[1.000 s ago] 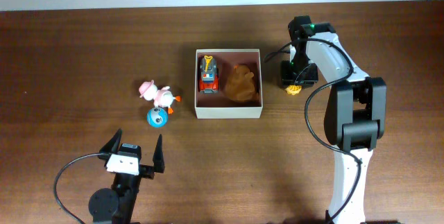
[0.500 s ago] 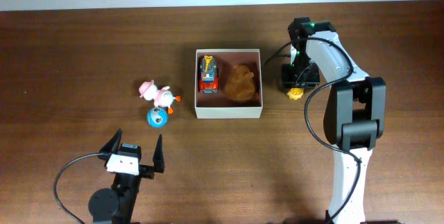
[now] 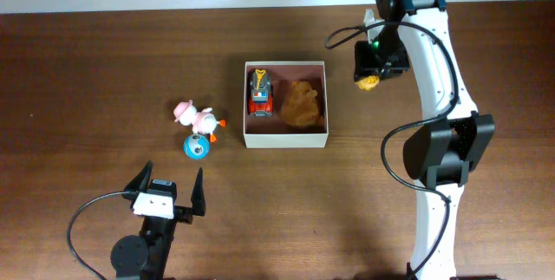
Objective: Pack container
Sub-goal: 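Lift the yellow toy and carry it toward the box, then lower the yellow toy into the box and open the right gripper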
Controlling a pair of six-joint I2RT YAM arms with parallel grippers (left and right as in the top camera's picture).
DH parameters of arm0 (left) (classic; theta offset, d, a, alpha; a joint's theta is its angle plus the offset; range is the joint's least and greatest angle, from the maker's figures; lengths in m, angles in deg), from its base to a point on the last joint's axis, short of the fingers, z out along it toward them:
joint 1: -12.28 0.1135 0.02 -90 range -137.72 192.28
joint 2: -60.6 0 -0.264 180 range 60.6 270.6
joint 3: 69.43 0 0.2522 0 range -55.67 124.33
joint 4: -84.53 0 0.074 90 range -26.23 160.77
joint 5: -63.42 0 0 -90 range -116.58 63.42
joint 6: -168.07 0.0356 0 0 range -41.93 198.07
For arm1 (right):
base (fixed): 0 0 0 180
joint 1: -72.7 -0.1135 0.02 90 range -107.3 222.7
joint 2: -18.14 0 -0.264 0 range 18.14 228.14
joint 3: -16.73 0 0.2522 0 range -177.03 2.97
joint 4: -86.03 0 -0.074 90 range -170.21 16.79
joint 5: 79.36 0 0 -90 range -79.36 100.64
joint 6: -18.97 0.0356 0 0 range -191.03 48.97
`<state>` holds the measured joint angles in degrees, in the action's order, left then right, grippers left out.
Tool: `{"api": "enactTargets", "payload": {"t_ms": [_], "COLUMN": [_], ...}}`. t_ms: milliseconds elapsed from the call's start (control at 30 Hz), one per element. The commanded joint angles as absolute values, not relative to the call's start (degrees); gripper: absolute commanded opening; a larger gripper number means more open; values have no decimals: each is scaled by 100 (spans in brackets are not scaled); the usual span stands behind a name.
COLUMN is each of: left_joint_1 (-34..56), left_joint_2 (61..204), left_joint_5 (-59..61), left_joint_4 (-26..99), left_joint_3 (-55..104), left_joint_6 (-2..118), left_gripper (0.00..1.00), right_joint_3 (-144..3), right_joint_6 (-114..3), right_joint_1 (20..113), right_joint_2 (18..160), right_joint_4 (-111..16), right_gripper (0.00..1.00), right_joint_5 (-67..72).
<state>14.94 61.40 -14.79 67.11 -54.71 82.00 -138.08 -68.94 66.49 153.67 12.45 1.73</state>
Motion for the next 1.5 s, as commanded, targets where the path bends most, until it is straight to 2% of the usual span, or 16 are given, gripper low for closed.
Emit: {"api": "enactTargets", "payload": {"t_ms": [0,400,533,1167,1233,1300,1467], "left_joint_1": [1507,1507,1507,1507,1507,1507,1507], "left_joint_2": [6094,6094,6094,6094,6094,6094,6094], "left_joint_5": [-1481,-1481,-1481,-1481,-1481,-1481,-1479], "left_joint_4": [6722,6722,6722,6720,6722,6722,6722], "left_joint_3": [-5515,-5515,-5515,-5515,-5515,-5515,-5515], "left_joint_6": [8289,8289,8289,8289,8289,8289,8289], "left_gripper": [100,100,99,100,100,100,100], "right_joint_3": [-14175,-14169,-14156,-14156,-14158,-14158,-14158], "right_joint_6": [-7305,-7377,-7344,-7207,-7211,-7211,-7211], "right_joint_1": [6360,5307,4977,4900,4898,4900,4900], "right_joint_2": [15352,15352,15393,16193,16193,16193,16189], "right_joint_4": [1272,467,76,-674,-717,-722,-691], "right_gripper": [43,43,49,49,61,68,78], "right_joint_5": [-423,-434,-410,-397,-397,-395,-395]}}
